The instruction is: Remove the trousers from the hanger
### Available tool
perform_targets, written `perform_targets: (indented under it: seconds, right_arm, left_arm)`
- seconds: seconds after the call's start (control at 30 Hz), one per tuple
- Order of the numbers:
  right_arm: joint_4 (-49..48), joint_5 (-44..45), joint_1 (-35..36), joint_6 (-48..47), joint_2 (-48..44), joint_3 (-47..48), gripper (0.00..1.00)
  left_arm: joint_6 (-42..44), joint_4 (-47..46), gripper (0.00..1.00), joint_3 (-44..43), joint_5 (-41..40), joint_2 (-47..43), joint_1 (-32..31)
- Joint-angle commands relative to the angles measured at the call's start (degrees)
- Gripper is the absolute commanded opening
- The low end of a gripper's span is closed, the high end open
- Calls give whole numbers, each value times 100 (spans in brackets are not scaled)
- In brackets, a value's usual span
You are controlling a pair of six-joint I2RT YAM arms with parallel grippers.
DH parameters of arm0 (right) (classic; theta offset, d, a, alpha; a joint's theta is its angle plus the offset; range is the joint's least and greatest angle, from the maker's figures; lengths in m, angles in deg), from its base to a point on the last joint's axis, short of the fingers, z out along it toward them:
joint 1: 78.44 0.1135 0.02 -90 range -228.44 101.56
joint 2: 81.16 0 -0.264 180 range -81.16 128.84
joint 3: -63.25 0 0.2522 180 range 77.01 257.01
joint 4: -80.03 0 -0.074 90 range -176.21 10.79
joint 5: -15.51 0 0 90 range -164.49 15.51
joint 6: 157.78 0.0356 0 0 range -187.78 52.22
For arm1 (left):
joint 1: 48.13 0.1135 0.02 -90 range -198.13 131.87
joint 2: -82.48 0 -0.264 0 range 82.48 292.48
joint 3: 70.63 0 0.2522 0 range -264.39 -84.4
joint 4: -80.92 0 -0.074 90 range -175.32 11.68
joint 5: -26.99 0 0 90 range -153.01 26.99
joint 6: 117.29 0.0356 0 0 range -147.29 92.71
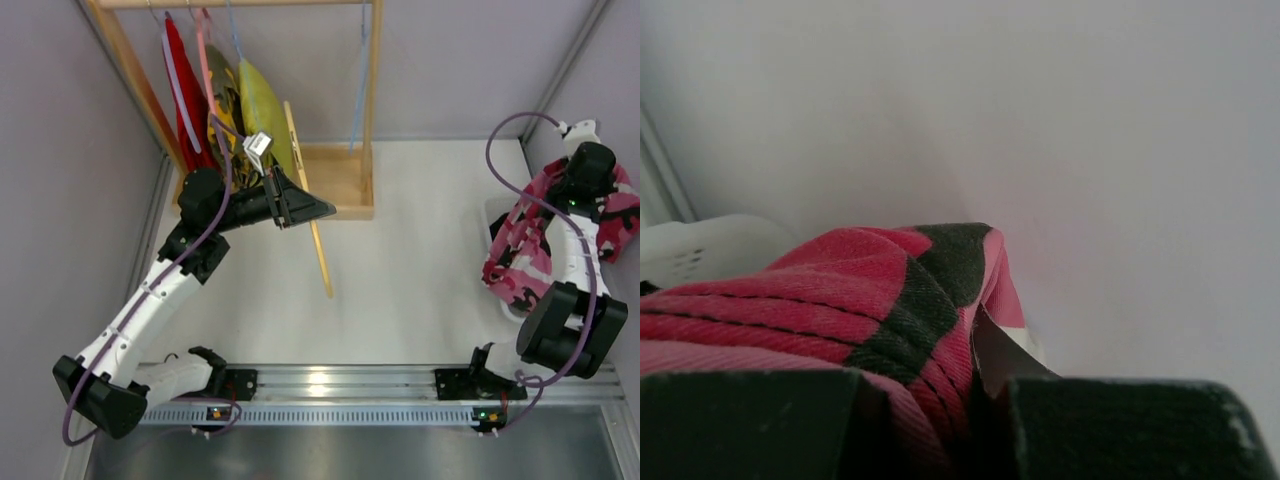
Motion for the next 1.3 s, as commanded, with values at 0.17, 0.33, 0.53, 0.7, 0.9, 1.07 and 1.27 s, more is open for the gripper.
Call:
perform_targets:
  seconds: [0.17, 0.33, 0.53, 0.7, 0.9, 1.07, 1.27]
  right_arm:
    - [1304, -892, 571, 1455, 361, -47, 0]
    - [1594, -831, 615, 1773, 1046, -303, 7]
    - [2243, -1277, 580, 1993, 1566, 187, 42]
    - [2877, -1674, 519, 2090, 1145, 611, 77]
    - [4027, -2271, 238, 1888, 267, 1400, 99]
    - [5284, -3229, 88, 1677, -445, 2236, 99]
    - [6909, -5276, 412, 2659, -693, 4142, 100]
  left_arm:
    - [187, -568, 0, -249, -41, 78, 32]
    - [406, -428, 0, -354, -15, 113, 24]
    - [556, -366, 0, -328, -76, 113, 32]
    - [626, -304, 0, -372, -94, 52, 32]
    - [617, -295, 0, -372, -111, 34, 50]
    - [626, -295, 0, -442, -164, 69, 50]
    - [538, -322, 0, -565, -348, 245, 50]
